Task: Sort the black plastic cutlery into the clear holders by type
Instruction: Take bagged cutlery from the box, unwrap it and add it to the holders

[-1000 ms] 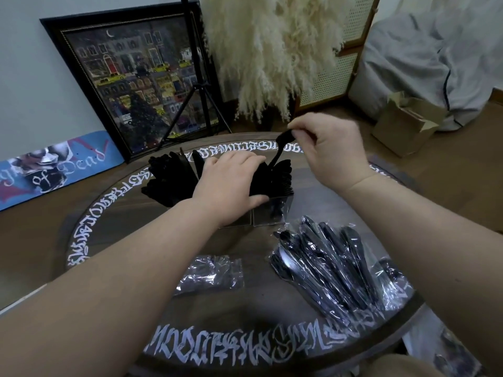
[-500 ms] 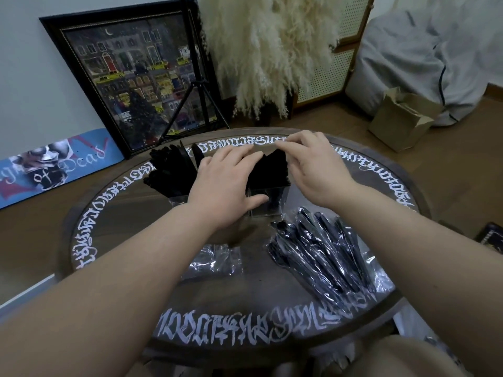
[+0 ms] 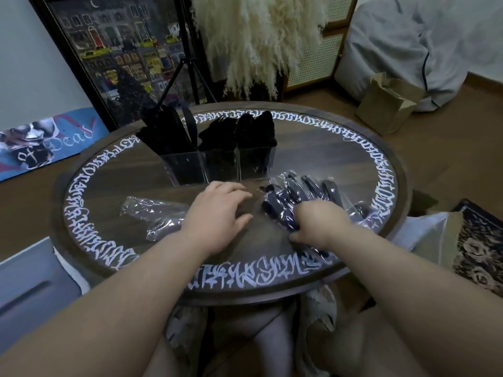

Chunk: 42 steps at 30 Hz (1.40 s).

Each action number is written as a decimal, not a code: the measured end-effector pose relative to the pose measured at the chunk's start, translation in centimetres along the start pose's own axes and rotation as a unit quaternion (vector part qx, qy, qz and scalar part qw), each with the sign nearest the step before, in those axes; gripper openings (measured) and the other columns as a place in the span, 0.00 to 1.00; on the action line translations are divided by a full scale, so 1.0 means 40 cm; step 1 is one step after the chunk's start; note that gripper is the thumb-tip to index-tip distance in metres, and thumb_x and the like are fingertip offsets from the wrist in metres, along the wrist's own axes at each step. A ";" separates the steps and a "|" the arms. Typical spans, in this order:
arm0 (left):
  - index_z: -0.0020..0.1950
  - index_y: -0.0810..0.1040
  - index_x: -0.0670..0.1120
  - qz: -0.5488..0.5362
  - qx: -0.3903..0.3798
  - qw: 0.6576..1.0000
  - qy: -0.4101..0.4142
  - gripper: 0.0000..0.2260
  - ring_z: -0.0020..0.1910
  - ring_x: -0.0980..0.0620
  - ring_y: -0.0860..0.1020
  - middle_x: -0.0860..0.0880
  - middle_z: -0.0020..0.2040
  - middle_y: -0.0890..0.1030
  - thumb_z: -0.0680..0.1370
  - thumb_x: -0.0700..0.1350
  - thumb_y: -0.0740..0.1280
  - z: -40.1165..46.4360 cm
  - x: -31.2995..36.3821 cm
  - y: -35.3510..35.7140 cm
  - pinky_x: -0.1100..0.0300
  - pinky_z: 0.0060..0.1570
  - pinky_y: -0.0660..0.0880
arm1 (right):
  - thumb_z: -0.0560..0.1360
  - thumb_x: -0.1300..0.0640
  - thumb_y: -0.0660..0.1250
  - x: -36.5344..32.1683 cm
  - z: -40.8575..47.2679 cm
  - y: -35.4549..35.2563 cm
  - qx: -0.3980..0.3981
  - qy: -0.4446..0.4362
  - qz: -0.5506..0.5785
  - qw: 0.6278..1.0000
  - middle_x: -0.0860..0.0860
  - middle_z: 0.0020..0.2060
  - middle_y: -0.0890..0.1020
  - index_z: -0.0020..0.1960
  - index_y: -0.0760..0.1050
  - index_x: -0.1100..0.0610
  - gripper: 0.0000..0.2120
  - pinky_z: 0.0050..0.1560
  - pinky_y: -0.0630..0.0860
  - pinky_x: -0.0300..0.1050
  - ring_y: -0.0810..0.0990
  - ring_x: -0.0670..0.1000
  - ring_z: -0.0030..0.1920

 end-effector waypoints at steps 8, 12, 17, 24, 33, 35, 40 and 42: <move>0.74 0.64 0.56 -0.046 0.031 0.998 -0.011 0.26 0.70 0.52 0.62 0.55 0.72 0.65 0.77 0.53 0.66 0.002 0.001 0.001 0.56 0.68 0.62 | 0.76 0.49 0.67 0.003 0.005 -0.036 0.049 -0.016 0.141 0.989 0.49 0.39 0.81 0.51 0.80 0.52 0.08 0.45 0.74 0.43 0.78 0.51 0.42; 0.74 0.65 0.56 -0.065 0.030 0.997 0.002 0.27 0.70 0.51 0.63 0.53 0.72 0.66 0.76 0.53 0.68 0.002 -0.002 -0.014 0.53 0.70 0.63 | 0.75 0.50 0.68 -0.070 -0.022 -0.077 0.085 -0.098 0.203 0.971 0.44 0.36 0.77 0.54 0.81 0.51 0.09 0.44 0.71 0.41 0.76 0.48 0.41; 0.55 0.79 0.53 -0.093 0.016 0.995 -0.034 0.08 0.52 0.52 0.76 0.53 0.51 0.78 0.77 0.50 0.67 -0.011 -0.058 -0.037 0.51 0.55 0.73 | 0.72 0.50 0.71 -0.087 -0.016 -0.092 0.091 -0.100 0.293 0.947 0.42 0.42 0.79 0.56 0.79 0.49 0.13 0.45 0.71 0.34 0.78 0.42 0.44; 0.47 0.79 0.52 -0.118 0.044 0.984 -0.124 0.03 0.48 0.52 0.76 0.55 0.44 0.79 0.76 0.50 0.68 -0.049 -0.179 -0.078 0.59 0.47 0.71 | 0.76 0.61 0.67 -0.072 0.007 -0.084 0.072 -0.056 0.499 0.862 0.49 0.33 0.81 0.44 0.79 0.51 0.06 0.39 0.76 0.44 0.79 0.46 0.33; 0.56 0.78 0.56 -0.087 0.010 0.993 -0.084 0.11 0.54 0.54 0.78 0.58 0.52 0.82 0.76 0.57 0.65 -0.064 -0.180 -0.079 0.53 0.55 0.75 | 0.73 0.64 0.69 -0.185 0.017 -0.130 0.113 -0.124 0.491 0.855 0.50 0.30 0.81 0.40 0.80 0.51 0.09 0.44 0.77 0.47 0.78 0.46 0.33; 0.53 0.79 0.56 -0.089 0.012 0.993 -0.082 0.08 0.50 0.53 0.78 0.57 0.48 0.82 0.77 0.55 0.64 -0.064 -0.185 -0.081 0.55 0.51 0.75 | 0.72 0.64 0.71 -0.198 0.025 -0.133 0.125 -0.129 0.491 0.852 0.49 0.34 0.82 0.41 0.80 0.51 0.09 0.45 0.78 0.45 0.79 0.46 0.36; 0.48 0.80 0.54 -0.089 0.045 0.992 -0.078 0.03 0.46 0.52 0.78 0.55 0.43 0.82 0.77 0.51 0.67 -0.071 -0.206 -0.104 0.54 0.48 0.76 | 0.72 0.60 0.72 -0.211 0.039 -0.116 0.086 -0.107 0.582 0.802 0.53 0.45 0.83 0.50 0.78 0.52 0.08 0.45 0.80 0.42 0.82 0.48 0.43; 0.48 0.80 0.54 -0.091 0.047 0.992 -0.078 0.03 0.46 0.53 0.79 0.55 0.43 0.82 0.76 0.50 0.68 -0.073 -0.212 -0.105 0.53 0.49 0.76 | 0.72 0.61 0.72 -0.216 0.041 -0.117 0.087 -0.108 0.568 0.811 0.52 0.40 0.83 0.48 0.79 0.53 0.06 0.43 0.79 0.42 0.81 0.47 0.39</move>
Point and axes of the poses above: each hand's wrist, its own z-axis towards the middle knuckle, its own y-axis out of the palm, x = y × z, the point moved 10 cm from there along z, towards the middle knuckle
